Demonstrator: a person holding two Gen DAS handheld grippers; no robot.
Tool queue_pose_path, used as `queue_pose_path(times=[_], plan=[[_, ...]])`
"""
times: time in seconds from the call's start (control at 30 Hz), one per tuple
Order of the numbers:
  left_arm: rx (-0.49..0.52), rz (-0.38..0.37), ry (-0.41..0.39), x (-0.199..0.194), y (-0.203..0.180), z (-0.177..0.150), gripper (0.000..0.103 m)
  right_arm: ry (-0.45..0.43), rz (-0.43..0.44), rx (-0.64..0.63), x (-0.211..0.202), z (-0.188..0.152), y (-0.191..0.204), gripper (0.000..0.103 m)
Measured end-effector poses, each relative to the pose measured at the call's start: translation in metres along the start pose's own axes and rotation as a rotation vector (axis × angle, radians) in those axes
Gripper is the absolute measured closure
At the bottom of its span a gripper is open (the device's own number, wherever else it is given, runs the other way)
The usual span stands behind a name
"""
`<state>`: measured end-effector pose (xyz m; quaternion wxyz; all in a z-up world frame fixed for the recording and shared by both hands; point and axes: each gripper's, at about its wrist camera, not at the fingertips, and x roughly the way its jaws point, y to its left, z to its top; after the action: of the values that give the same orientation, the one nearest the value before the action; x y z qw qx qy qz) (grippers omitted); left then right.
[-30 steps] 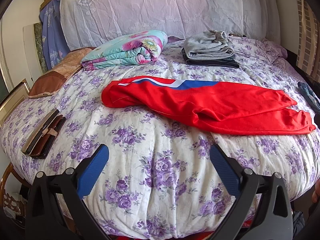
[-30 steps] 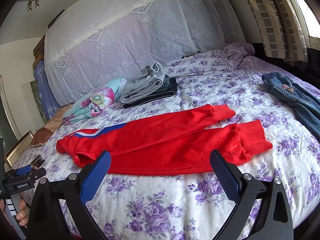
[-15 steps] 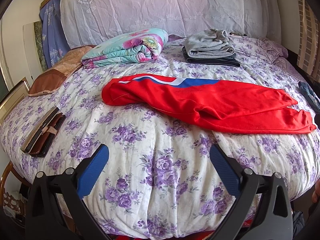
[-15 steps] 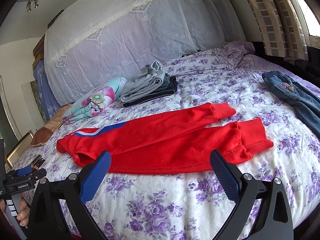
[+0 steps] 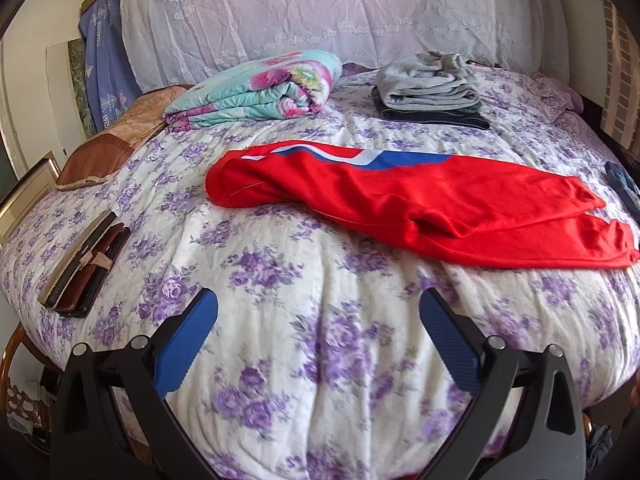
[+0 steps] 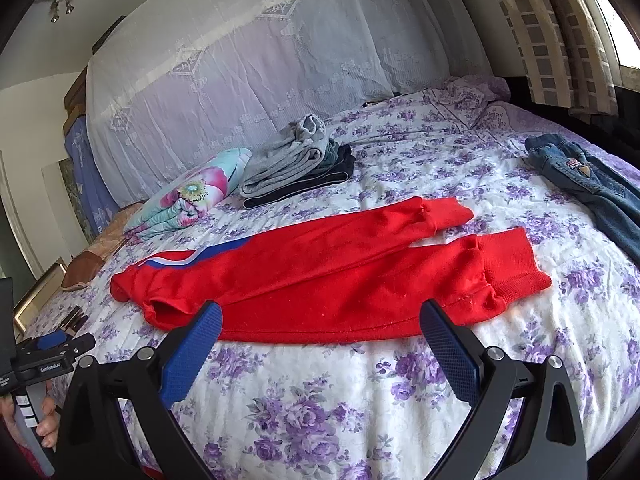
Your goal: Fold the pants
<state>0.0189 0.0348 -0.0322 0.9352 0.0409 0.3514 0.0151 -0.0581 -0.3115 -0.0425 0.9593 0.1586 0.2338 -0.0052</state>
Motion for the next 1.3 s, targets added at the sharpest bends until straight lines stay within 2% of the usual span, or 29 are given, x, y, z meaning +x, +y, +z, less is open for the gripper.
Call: queue_pose_path(times=[0.13,0.2,0.27,0.33,0.43,0.53,0.8,0.9,1.0,1.07,1.23,1.3], plan=[[-0.082,-0.023,0.093,0.041,0.028,0.016,0.005,0.048,-0.044,0.016,0.010,-0.002,-0.009,0.003],[-0.108,-0.009,0.125,0.059,0.039,0.021,0.005,0.065,-0.073,0.017,0.013,-0.003,-0.014,0.003],[-0.135,0.012,0.172,0.079,0.049,0.021,0.005,0.076,-0.104,0.015,0.016,-0.003,-0.020,0.003],[-0.158,-0.005,0.227,0.097,0.056,0.015,0.004,0.087,-0.136,0.015,0.019,-0.003,-0.027,0.003],[-0.130,-0.003,0.191,0.098,0.055,0.006,0.004,0.105,-0.164,0.034,0.024,0.001,-0.042,0.003],[-0.058,0.011,0.209,0.097,0.047,0.002,0.004,0.120,-0.173,0.078,0.025,0.006,-0.059,0.003],[-0.054,-0.091,0.233,0.102,0.059,0.013,0.004,0.149,-0.138,0.218,0.031,0.043,-0.110,0.003],[-0.099,-0.144,0.231,0.106,0.067,0.023,0.004,0.172,-0.109,0.334,0.029,0.047,-0.133,0.003],[-0.187,-0.219,0.232,0.113,0.075,0.038,0.004,0.201,-0.064,0.460,0.026,0.034,-0.148,0.003],[-0.235,-0.284,0.247,0.123,0.076,0.053,0.004,0.212,-0.023,0.491,0.021,0.028,-0.148,0.003],[-0.280,-0.355,0.286,0.153,0.065,0.084,0.004,0.268,0.047,0.510,0.022,0.023,-0.138,0.003],[-0.298,-0.353,0.299,0.164,0.061,0.092,0.004,0.282,0.050,0.514,0.030,0.024,-0.136,0.003]])
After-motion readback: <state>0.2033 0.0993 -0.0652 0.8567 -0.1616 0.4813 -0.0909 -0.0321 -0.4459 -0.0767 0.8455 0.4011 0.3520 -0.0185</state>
